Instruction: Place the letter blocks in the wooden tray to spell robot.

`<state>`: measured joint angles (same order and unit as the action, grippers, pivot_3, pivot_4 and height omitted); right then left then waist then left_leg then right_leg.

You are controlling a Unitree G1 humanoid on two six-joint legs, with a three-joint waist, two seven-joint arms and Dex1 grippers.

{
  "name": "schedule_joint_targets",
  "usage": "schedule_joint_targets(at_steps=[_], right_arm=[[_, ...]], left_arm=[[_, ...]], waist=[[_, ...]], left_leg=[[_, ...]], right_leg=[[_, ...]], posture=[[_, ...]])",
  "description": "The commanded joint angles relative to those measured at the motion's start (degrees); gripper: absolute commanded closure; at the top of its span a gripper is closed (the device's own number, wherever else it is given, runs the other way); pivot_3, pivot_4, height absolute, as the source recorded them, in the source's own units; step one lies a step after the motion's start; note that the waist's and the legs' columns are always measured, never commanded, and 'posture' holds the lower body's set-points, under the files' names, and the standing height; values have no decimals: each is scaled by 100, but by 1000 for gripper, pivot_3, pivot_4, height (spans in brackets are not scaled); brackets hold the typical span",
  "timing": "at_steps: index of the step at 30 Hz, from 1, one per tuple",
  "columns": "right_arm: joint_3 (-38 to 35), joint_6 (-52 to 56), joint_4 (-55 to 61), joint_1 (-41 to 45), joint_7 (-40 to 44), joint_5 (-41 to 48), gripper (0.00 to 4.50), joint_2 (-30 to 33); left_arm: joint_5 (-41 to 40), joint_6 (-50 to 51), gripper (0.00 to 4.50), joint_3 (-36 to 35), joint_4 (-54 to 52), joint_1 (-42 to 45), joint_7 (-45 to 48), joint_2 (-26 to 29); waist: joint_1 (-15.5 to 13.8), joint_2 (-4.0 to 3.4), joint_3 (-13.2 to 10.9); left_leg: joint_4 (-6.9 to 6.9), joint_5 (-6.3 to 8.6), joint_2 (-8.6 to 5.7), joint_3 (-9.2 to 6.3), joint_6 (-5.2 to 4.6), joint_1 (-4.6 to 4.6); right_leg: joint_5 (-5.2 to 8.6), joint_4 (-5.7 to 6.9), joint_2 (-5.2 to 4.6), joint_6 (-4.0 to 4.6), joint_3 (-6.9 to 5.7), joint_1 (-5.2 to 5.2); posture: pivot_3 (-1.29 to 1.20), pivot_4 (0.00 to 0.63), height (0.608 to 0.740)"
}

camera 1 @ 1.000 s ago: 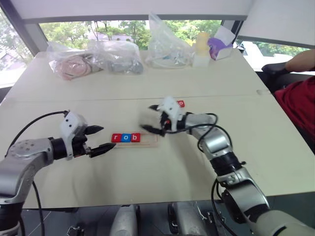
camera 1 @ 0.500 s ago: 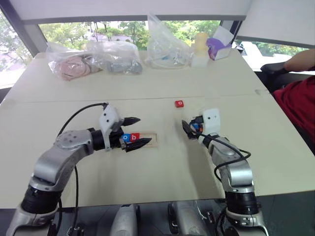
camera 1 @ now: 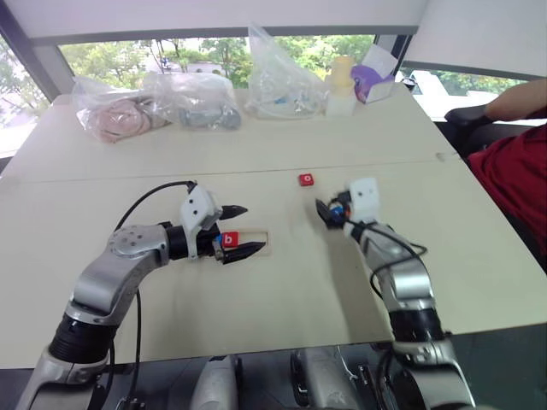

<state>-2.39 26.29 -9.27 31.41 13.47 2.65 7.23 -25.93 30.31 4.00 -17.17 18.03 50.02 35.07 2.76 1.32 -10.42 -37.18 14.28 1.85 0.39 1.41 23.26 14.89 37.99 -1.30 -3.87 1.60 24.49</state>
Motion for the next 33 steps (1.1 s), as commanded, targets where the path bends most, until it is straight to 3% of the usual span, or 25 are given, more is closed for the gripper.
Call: schedule_joint_targets(at_steps=[1,13,16,19,21,24,27,31,33], right_arm=[[-27,-574,-1307,722,-89,13,59,-109],[-192,-1772,-4828,2547,-650,-61,59,-204],[-227,-1931,-5220,2709,-715,-57,934,-236],[-187,-1975,-5387,2775,-762,-113,2569,-272],[-177,-1997,-5420,2783,-769,-128,3280,-287],[-190,-2033,-5326,2751,-788,-135,3236,-295],[-136,-2005,-4496,2535,-685,-123,3236,-225],[13,-209,-802,1071,-516,164,3236,-166],[-17,1276,972,202,-718,513,3236,-374]], left_arm=[[87,-176,0,-185,7,58,-82,43],[209,-224,0,-646,108,167,-392,140],[223,-225,0,-628,88,151,-433,145],[235,-226,0,-626,78,147,-461,156],[251,-225,0,-620,83,158,-469,153],[268,-213,0,-594,75,186,-469,137],[204,-105,0,-491,-83,195,-380,139],[107,79,0,-298,-454,95,-151,238],[98,112,0,-160,-595,3,-25,311]], waist=[[-17,2,1],[-10,0,0],[-14,1,0],[-15,1,0],[-16,1,0],[-15,1,0],[-18,0,0],[-62,-3,-2],[-71,-3,-1]], left_leg=[[0,0,1,-3,0,0],[5,0,-3,-1,0,9],[7,0,-1,-2,0,9],[7,0,-1,-2,0,9],[6,0,-1,-3,0,9],[5,0,-1,-5,1,9],[6,0,-1,-7,1,9],[9,0,3,-35,1,18],[10,0,2,-46,1,23]], right_leg=[[0,1,2,0,-3,-1],[-2,-7,-22,-4,-11,2],[-1,-3,-18,-3,-11,2],[-1,-3,-20,-3,-11,2],[-2,-2,-21,-3,-11,2],[-2,-1,-21,-3,-11,2],[-2,-1,-21,-3,-11,2],[0,-3,-28,-6,-12,3],[3,-4,-30,-10,-12,4]], posture=[[0,150,740],[0,150,740],[0,150,740],[0,150,740],[0,150,740],[0,150,740],[0,150,740],[0,150,740],[0,150,740]])
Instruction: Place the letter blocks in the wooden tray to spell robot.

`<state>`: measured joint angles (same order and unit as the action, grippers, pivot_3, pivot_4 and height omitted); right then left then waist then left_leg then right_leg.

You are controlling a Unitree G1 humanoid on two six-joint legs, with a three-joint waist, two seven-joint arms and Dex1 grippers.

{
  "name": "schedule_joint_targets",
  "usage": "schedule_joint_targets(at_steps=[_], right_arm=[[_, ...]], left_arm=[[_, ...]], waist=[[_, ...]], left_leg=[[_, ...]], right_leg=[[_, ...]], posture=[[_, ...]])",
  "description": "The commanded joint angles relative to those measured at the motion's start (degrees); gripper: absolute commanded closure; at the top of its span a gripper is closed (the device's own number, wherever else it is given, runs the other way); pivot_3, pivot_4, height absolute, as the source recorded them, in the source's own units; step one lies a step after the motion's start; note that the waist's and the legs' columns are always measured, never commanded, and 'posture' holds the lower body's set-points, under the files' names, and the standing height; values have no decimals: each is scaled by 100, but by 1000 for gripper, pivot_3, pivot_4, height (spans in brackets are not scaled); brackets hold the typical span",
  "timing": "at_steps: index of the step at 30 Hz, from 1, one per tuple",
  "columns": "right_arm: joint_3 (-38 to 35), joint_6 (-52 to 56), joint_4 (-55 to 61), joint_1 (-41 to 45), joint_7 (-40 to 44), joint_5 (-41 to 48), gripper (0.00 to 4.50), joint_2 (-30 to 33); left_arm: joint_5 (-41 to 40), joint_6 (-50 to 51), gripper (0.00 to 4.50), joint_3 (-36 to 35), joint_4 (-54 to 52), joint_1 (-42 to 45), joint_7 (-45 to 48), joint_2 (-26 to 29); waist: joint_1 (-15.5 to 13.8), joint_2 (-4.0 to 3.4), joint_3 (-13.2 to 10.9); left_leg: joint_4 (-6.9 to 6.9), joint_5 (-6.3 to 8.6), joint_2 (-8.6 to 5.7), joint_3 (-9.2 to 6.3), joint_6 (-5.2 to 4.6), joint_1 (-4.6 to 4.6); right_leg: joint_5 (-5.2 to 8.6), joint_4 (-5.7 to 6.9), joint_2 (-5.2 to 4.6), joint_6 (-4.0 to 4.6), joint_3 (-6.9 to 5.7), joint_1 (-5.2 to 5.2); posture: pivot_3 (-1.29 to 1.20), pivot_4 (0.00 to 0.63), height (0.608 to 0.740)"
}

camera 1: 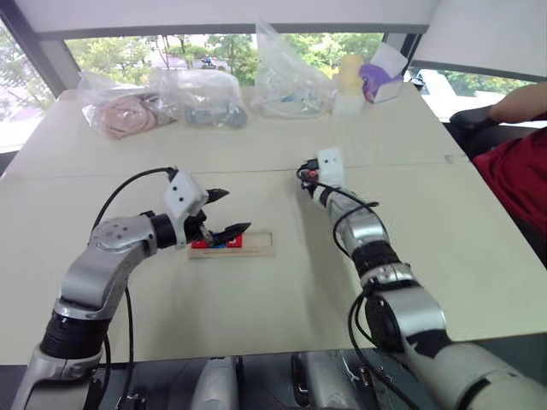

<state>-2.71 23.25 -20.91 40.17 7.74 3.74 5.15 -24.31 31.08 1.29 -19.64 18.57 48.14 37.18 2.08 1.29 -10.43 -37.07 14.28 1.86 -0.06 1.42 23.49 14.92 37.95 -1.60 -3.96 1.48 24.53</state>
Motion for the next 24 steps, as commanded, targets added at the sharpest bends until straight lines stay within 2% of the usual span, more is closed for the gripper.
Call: schedule_joint_targets(at_steps=[1,4,6,10,17,21,23,24], right_arm=[[166,2154,2963,-1137,-177,436,3236,-154],[287,3630,4719,-2092,-402,608,3236,-289],[182,4282,5380,-2373,-515,706,3236,-390],[-247,4911,5676,-2426,-516,817,3236,-382],[-278,5533,5680,-2525,-514,954,3236,-715],[-228,5669,5568,-2483,-462,983,1222,-718],[-163,5724,5557,-2401,-340,1002,159,-493],[-208,5774,5554,-2315,-246,1035,68,-338]], left_arm=[[-67,48,0,189,-417,-88,211,119],[-28,15,0,351,-429,-91,265,77],[46,-57,0,418,-309,-41,288,41],[152,-238,0,486,-5,71,374,7],[301,-464,0,527,243,87,537,23],[348,-514,0,520,281,69,530,30],[377,-527,0,507,293,58,536,51],[382,-527,0,478,301,52,555,81]], waist=[[-5,-1,1],[1,-3,1],[34,-8,-2],[42,-6,-1],[40,-6,-1],[37,-6,-1],[39,-5,-1],[39,-6,-1]], left_leg=[[1,0,0,-2,0,0],[3,0,1,-6,0,-4],[0,0,0,-3,0,-9],[-13,-6,-5,-2,7,-21],[0,-7,-6,-2,5,-13],[1,-7,-6,-3,5,-9],[-1,-7,-6,-4,5,-10],[-2,-7,-6,-3,5,-11]], right_leg=[[0,-1,0,0,0,0],[2,0,1,3,-2,-2],[3,1,5,5,-2,-3],[6,0,15,37,0,-9],[0,-1,21,12,0,0],[0,-3,18,9,-2,1],[1,-4,18,9,-2,-1],[2,-5,17,10,-1,-2]], posture=[[0,150,740],[0,150,740],[0,150,740],[0,150,740],[0,150,740],[0,150,740],[0,150,740],[0,150,740]])
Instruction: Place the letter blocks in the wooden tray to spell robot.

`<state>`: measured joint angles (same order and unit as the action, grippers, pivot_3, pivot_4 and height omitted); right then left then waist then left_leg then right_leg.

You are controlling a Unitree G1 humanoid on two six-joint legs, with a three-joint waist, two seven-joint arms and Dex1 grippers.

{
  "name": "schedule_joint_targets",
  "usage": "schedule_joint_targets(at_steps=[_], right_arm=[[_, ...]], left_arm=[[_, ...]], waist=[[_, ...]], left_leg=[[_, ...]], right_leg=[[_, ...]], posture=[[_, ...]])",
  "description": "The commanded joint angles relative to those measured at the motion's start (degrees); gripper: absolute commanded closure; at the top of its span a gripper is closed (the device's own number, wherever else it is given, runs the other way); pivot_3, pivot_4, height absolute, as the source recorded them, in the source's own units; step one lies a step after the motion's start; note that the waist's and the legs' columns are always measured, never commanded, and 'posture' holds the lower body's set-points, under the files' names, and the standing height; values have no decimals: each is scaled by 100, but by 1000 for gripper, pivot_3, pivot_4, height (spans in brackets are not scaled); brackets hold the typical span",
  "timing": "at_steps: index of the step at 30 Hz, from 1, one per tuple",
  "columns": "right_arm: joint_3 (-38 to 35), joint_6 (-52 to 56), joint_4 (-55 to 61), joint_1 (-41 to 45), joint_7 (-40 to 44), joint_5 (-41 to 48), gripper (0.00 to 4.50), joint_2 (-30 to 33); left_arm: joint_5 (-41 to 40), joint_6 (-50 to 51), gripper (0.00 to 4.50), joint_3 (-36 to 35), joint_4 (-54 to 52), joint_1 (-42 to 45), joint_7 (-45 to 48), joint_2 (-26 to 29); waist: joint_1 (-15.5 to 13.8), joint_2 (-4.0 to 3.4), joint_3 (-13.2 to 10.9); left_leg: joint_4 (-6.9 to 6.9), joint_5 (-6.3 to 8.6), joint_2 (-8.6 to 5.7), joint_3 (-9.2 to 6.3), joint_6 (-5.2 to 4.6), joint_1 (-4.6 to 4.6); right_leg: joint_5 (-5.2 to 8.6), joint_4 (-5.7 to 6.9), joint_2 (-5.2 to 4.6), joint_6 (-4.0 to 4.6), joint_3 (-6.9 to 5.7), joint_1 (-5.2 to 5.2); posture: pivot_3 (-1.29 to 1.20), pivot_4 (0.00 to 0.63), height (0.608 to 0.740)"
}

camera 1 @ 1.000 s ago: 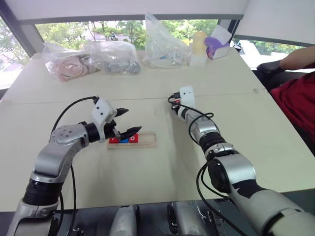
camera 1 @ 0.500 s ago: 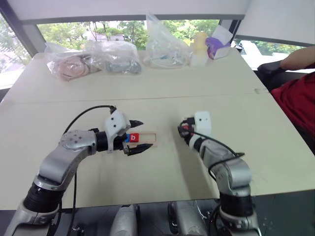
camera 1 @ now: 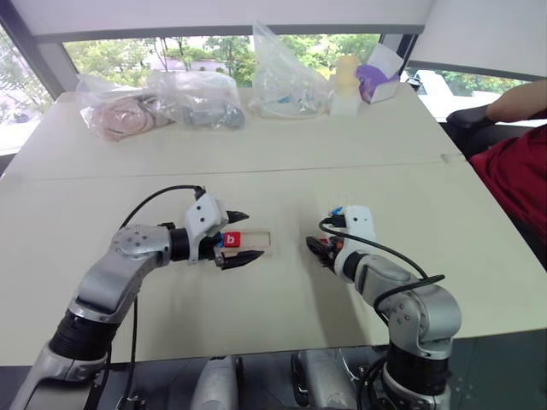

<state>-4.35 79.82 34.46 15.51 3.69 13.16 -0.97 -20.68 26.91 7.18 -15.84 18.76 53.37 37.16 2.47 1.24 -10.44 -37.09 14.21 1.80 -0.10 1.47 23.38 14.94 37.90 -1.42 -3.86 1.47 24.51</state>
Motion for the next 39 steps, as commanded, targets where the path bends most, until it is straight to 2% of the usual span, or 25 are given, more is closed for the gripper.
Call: schedule_joint_targets(at_steps=[1,4,8,11,13,16,19,23,28,35,38,39], right_arm=[[-85,109,21,232,241,115,68,444],[-152,-124,13,441,539,201,68,980],[-304,-1649,-335,632,2637,901,68,2532],[-200,-3237,-797,223,4675,1190,68,3729],[-73,-3905,-1408,182,5404,1156,68,4165],[526,-5336,-2281,267,6356,632,68,4624],[912,-6391,-3072,505,6903,340,68,4652],[1319,-7494,-4344,1047,7194,-108,68,4402],[1549,-8116,-5543,1673,7472,-310,68,4017],[1862,-9014,-6533,1989,7966,-648,68,3850],[1896,-9299,-6889,2141,8058,-709,898,3710],[1897,-9368,-6987,2185,8066,-731,1412,3671]], left_arm=[[15,-110,0,-143,-78,23,61,120],[-65,-80,0,-261,-65,28,161,245],[-723,519,0,-654,-204,183,566,612],[-1146,917,0,-785,-482,138,1066,1131],[-1266,1000,0,-832,-620,144,1245,1352],[-1254,960,0,-794,-737,206,1318,1498],[-1218,960,0,-775,-836,170,1325,1575],[-1177,1008,0,-798,-973,-9,1088,1525],[-1353,1187,0,-897,-1202,-162,624,1272],[-1455,1324,0,-878,-1367,-206,317,1105],[-1428,1308,0,-960,-1309,-231,317,1190],[-1424,1311,0,-1007,-1289,-247,322,1228]], waist=[[-2,0,0],[-6,0,-1],[0,1,-8],[-2,3,-8],[-4,4,-8],[0,5,-10],[9,6,-12],[7,6,-12],[-22,6,-15],[-66,6,-15],[-31,6,-15],[-18,6,-15]], left_leg=[[-1,0,1,1,0,0],[-5,0,0,1,0,1],[-1,0,-4,4,0,3],[8,4,-3,10,-7,2],[13,11,2,12,-19,2],[9,13,2,24,-21,2],[4,13,3,31,-21,0],[-2,12,5,32,-21,-1],[-3,12,6,32,-20,0],[-4,12,3,33,-20,0],[-5,11,3,34,-19,-4],[-5,11,3,33,-18,-5]], right_leg=[[4,0,-1,7,0,0],[9,-3,-3,15,0,-2],[6,-12,-1,6,0,-2],[5,-30,8,-9,-7,-9],[5,-47,17,-9,-9,-19],[4,-50,13,-10,-4,-19],[4,-50,16,-6,0,-19],[1,-48,21,-5,3,-19],[-2,-44,20,-6,6,-18],[-2,-42,9,-7,4,-19],[-3,-38,9,-6,4,-21],[-3,-36,9,-6,4,-22]], posture=[[0,150,740],[0,150,740],[0,150,740],[0,150,740],[0,150,740],[0,150,740],[0,150,740],[0,150,740],[0,150,740],[0,150,740],[0,150,740],[0,150,740]])
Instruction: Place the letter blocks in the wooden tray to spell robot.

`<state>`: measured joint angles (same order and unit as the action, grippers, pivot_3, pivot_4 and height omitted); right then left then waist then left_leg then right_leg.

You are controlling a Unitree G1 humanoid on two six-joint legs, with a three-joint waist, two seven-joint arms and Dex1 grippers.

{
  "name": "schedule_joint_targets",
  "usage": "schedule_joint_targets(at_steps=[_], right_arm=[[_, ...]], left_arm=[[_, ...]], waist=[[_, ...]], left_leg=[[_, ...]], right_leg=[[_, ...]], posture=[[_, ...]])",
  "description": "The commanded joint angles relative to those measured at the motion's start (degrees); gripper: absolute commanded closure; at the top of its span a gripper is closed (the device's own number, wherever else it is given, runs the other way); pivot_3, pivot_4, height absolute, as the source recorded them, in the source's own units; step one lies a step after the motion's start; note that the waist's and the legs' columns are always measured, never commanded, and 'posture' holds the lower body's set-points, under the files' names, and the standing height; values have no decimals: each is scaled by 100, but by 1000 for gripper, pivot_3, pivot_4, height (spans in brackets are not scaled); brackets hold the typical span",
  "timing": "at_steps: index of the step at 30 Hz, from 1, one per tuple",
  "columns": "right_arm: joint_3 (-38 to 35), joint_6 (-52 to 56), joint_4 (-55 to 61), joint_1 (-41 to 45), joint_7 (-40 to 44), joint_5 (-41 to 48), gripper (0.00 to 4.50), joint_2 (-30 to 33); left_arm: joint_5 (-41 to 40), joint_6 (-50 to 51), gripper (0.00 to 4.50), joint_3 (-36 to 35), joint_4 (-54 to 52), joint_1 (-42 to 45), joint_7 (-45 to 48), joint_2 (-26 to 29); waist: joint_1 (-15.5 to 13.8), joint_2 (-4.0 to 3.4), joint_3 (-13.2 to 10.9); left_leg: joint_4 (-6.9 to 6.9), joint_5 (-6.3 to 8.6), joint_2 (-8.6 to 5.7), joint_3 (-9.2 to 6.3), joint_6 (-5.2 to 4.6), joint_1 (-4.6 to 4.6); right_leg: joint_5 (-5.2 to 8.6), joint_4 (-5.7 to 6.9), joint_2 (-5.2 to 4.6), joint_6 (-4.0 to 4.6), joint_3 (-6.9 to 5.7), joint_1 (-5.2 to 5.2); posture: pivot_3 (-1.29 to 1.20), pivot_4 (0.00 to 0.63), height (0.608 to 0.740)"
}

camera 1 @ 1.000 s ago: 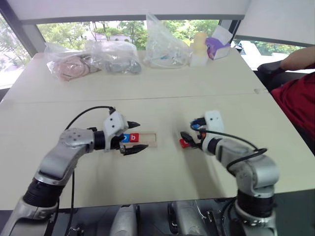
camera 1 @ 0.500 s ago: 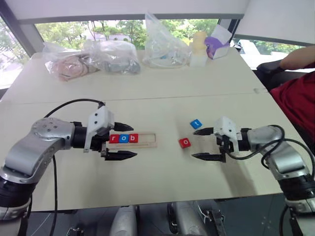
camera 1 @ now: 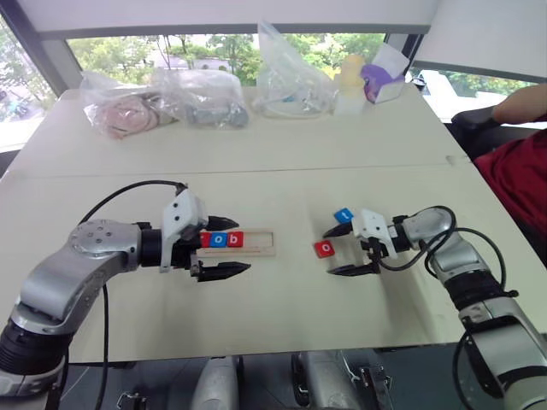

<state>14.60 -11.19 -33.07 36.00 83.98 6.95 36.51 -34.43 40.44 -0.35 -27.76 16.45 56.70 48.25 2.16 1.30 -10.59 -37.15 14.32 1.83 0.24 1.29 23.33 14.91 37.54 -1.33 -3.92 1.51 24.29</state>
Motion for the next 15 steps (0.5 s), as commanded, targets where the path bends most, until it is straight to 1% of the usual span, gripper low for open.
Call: schedule_joint_targets(at_steps=[1,2,3,4,7,10,13,15], right_arm=[[-2,-326,-325,182,22,-129,1912,-115],[-13,-354,-392,215,3,-136,2347,-149],[-20,-378,-449,243,-18,-148,2965,-178],[-28,-387,-476,260,-39,-153,3350,-209],[-80,-103,-343,263,-96,-72,3382,-292],[-223,641,156,236,-184,207,3382,-404],[-227,1613,978,350,-703,320,3382,-732],[-144,1954,1314,434,-1041,179,3382,-906]], left_arm=[[-42,-47,0,-294,-63,-28,-2,152],[-28,-60,0,-318,-29,-42,7,176],[-1,-90,0,-328,11,-62,22,200],[37,-134,0,-328,60,-86,39,225],[115,-246,0,-341,199,-137,70,268],[175,-327,0,-426,377,-214,135,385],[443,-589,0,-645,865,-399,249,700],[736,-887,0,-683,1210,-519,284,878]], waist=[[24,0,0],[37,0,0],[38,0,0],[37,0,0],[29,0,0],[37,-1,0],[43,-1,-1],[46,-4,-2]], left_leg=[[0,0,0,0,1,-2],[0,-1,1,0,1,-4],[0,-1,1,0,2,-7],[0,-1,1,0,2,-10],[-1,-2,1,1,4,-16],[-3,-3,2,-1,5,-18],[-3,-3,2,-4,5,-16],[-1,-3,2,-6,5,-19]], right_leg=[[0,1,0,0,0,-2],[-1,2,1,1,0,-4],[-1,4,1,3,0,-5],[-2,5,1,4,0,-7],[-2,6,0,5,0,-14],[-2,13,-3,5,1,-13],[-2,35,-7,5,3,4],[0,45,-6,7,4,11]], posture=[[0,150,740],[0,150,740],[0,150,740],[0,150,740],[0,150,740],[0,150,740],[0,150,740],[0,150,740]])
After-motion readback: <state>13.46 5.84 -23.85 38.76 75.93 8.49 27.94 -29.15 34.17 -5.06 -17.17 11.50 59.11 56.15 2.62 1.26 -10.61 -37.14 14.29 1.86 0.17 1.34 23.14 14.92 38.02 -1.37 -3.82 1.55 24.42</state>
